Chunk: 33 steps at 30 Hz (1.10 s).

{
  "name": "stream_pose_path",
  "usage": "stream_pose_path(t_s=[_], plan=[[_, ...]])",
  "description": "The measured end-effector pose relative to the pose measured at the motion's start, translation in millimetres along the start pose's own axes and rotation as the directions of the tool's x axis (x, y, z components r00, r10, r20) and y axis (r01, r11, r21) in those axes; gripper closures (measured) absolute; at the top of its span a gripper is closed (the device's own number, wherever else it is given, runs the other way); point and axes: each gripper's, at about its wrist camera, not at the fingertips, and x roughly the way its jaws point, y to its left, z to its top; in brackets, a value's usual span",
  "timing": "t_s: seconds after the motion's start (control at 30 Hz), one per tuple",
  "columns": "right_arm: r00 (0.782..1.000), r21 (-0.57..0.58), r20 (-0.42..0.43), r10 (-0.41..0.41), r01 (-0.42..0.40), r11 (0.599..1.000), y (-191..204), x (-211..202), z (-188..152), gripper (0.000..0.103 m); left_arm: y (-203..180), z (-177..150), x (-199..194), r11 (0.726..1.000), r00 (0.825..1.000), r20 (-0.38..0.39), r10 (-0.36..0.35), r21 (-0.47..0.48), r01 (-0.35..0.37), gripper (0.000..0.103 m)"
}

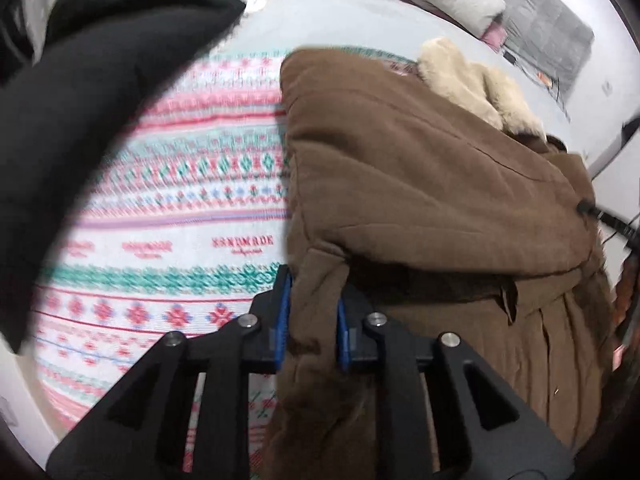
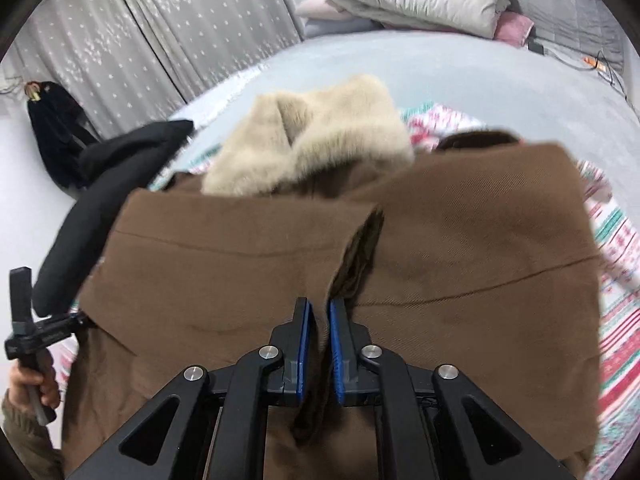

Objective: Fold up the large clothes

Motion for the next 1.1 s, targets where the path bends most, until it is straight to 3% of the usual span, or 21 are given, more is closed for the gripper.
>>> stream_pose_path(t_s=[0.13, 0.27, 0.33, 0.43, 0.53, 0.63, 0.77, 0.9, 0.93, 0.97, 1.03, 1.1], plan=[[1.0, -0.007, -0.016, -0.007, 0.007, 1.0, -15.1, -18.4, 0.0, 0.083, -14.4, 0.4, -23.9, 0.998, 0.997, 0.063, 0.037, 0.055, -0.04, 0.078], [0.994, 0.051, -0.099, 0.038, -0.033, 0.998, -30.2, -10.4, -6.6, 0.082, -28.8, -2.4, -41.1, 0.995, 0.994, 0.098, -0.044, 0.095, 0.034, 0.078], [0.983, 0.094, -0.162, 0.081, -0.066, 0.993, -33.3, -2.1, -12.2, 0.082, -44.1, -3.3, -38.2, 0.988, 0.994, 0.089, -0.07, 0.14, 0.058, 0.078], [0.971, 0.123, -0.189, 0.143, -0.121, 0.985, -27.3, 1.5, -15.1, 0.082, -81.5, -13.9, -24.7, 0.971, 0.994, 0.038, -0.104, 0.218, 0.093, 0.078], [0.978, 0.085, -0.178, 0.109, -0.095, 0.992, -15.7, -3.6, -13.7, 0.082, -131.0, -33.0, -11.5, 0.935, 0.994, -0.013, -0.109, 0.337, 0.107, 0.078], [0.98, 0.098, -0.165, 0.114, -0.099, 0.99, -17.7, -7.6, -12.5, 0.082, -156.8, -44.0, 5.4, 0.933, 0.994, -0.047, -0.097, 0.344, 0.108, 0.078], [0.981, 0.135, -0.142, 0.135, -0.115, 0.984, -25.4, -11.6, -14.1, 0.082, -187.6, -50.2, 27.9, 0.921, 1.0, -0.002, 0.013, 0.39, -0.011, 0.082], [0.976, 0.18, -0.105, 0.191, -0.171, 0.969, -33.4, -19.3, -13.7, 0.081, -187.7, -40.8, 27.6, 0.938, 0.999, 0.041, 0.034, 0.343, -0.046, 0.092], [0.972, 0.198, -0.083, 0.22, -0.2, 0.959, -36.4, -22.6, -13.3, 0.074, -186.3, -37.9, 25.2, 0.942, 0.997, 0.059, 0.038, 0.331, -0.056, 0.094], [0.968, 0.215, -0.064, 0.241, -0.223, 0.951, -39.0, -26.6, -13.4, 0.06, -185.7, -36.7, 23.9, 0.943, 0.997, 0.069, 0.041, 0.328, -0.062, 0.095], [0.974, 0.203, -0.05, 0.219, -0.205, 0.958, -36.5, -29.8, -13.0, 0.046, -185.8, -35.7, 23.1, 0.943, 0.995, 0.082, 0.051, 0.325, -0.075, 0.097], [0.982, 0.162, -0.072, 0.175, -0.161, 0.974, -28.7, -25.3, -14.2, 0.046, -188.8, -37.2, 24.1, 0.936, 0.993, 0.094, 0.068, 0.338, -0.096, 0.098]])
